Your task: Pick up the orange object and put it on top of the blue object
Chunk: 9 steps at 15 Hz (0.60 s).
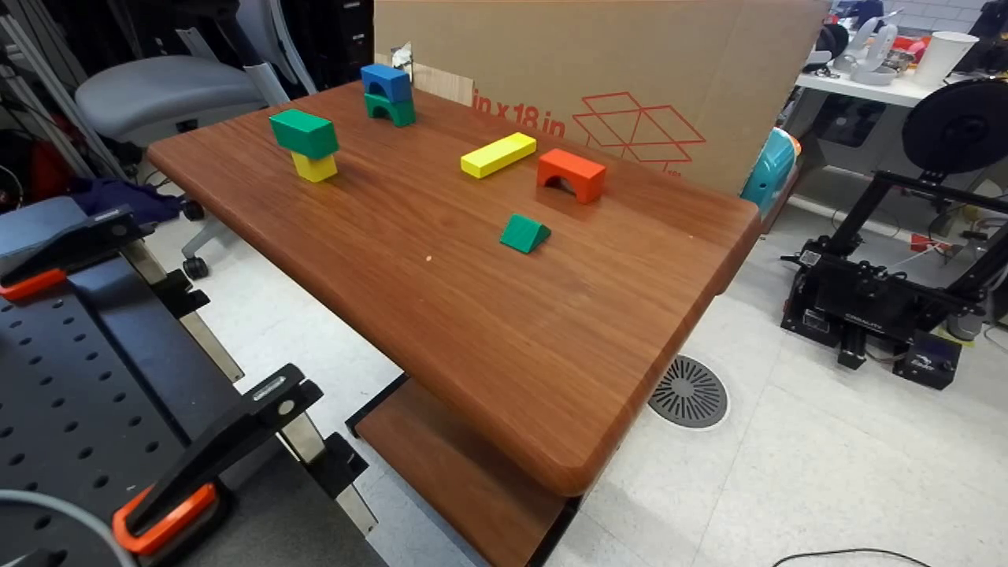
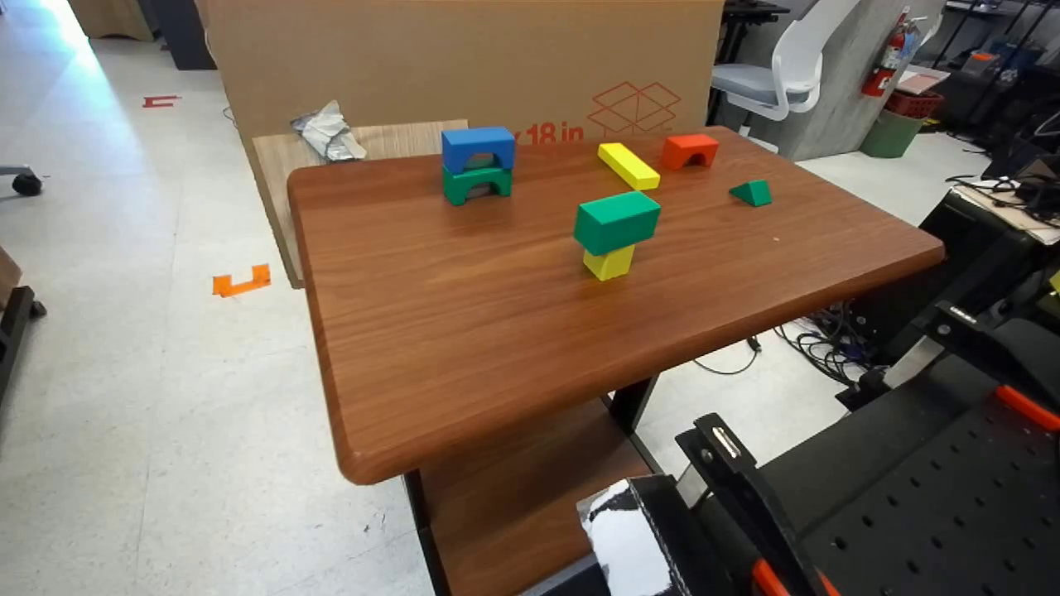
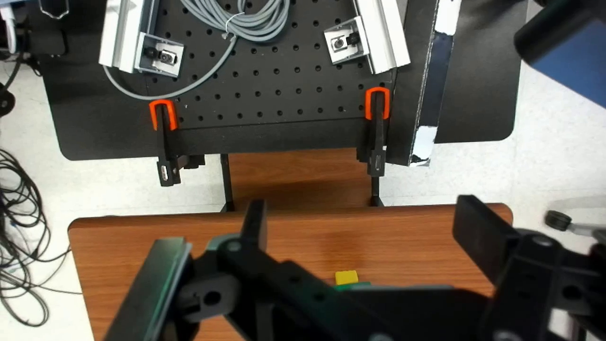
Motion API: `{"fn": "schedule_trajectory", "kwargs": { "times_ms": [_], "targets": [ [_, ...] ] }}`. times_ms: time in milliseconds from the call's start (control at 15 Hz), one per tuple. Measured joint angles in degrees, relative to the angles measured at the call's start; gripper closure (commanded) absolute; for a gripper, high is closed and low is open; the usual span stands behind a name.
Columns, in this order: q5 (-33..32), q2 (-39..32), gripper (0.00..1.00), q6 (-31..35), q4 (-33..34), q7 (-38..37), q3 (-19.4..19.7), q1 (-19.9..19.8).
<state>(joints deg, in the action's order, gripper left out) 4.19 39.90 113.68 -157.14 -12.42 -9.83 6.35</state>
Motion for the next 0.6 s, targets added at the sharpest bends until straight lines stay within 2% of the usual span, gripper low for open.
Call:
{"fn": "schedule_trajectory", "kwargs": {
  "times_ms": [600],
  "targets": [
    [3.1,-14.5,0.0,0.9,10.9,-3.5,7.2,-6.2]
  ]
}}
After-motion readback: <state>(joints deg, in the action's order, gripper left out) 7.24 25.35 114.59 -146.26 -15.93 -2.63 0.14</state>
